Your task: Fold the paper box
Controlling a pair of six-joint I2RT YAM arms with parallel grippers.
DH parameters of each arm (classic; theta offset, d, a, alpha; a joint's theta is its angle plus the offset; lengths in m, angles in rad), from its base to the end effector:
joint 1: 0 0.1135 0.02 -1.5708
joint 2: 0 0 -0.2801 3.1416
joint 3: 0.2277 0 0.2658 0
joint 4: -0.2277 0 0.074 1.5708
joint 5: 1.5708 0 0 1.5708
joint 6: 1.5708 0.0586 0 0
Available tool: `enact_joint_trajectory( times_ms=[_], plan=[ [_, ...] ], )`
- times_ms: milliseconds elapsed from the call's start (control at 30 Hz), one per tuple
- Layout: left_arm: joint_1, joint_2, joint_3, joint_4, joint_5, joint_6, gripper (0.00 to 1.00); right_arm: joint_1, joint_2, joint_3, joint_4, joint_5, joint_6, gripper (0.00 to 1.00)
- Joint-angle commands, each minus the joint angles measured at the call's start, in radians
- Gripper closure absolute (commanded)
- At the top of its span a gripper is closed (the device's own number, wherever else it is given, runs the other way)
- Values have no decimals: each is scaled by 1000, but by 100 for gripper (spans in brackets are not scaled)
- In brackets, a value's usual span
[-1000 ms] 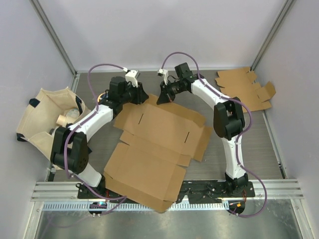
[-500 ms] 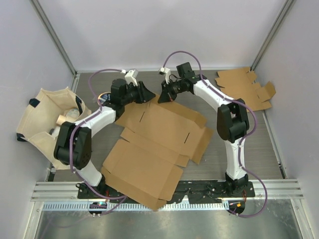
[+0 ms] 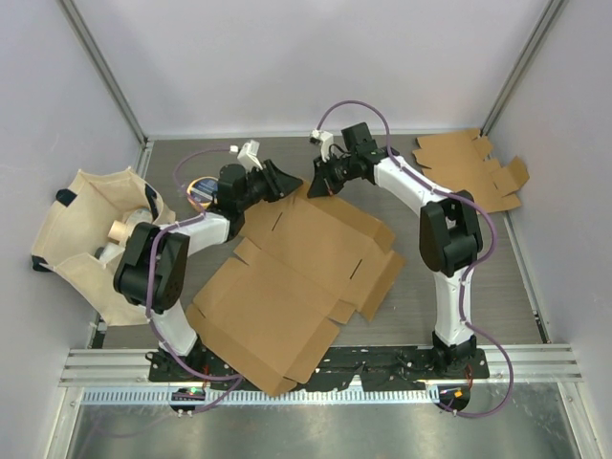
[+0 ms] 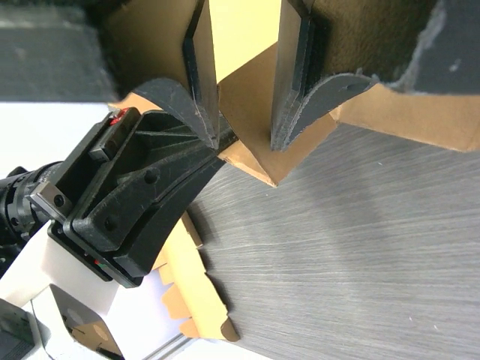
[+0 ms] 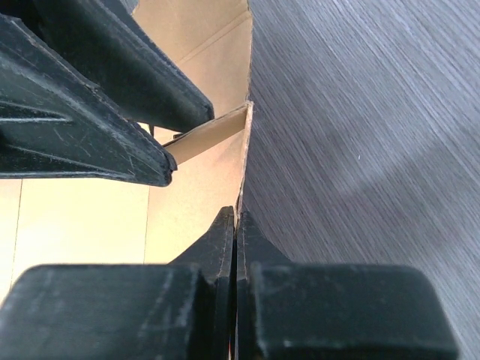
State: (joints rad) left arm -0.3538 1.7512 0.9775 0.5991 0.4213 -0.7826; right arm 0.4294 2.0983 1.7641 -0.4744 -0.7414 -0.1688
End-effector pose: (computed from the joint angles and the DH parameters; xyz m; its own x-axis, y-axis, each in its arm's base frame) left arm 0.3884 -0.1690 0.2289 -0.6049 -0.4625 -0.6482 0.3772 0.5505 -0.7448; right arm 0.4438 0.2467 0.2425 -0.5255 -0.3769 -0.7628 -0.8311 0.4191 0.3655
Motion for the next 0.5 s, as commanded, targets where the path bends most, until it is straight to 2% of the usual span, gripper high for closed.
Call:
enact_joint_trajectory(
  times_ms=[0,133,267,467],
  plan=[
    [-43,-38,-86,113,14,-136,66,22,-130,0,187,-26,55,99],
    [-51,-59,-112,125,-12,-176,66,22,-133,0,189,-12,58,99],
    [-63,-113,-143,119,-56,-165,54,23,-138,-8,175,2,42,99],
    [-96,-122,-128,76,-62,-126,52,28,-141,-12,168,-7,37,99]
  ],
)
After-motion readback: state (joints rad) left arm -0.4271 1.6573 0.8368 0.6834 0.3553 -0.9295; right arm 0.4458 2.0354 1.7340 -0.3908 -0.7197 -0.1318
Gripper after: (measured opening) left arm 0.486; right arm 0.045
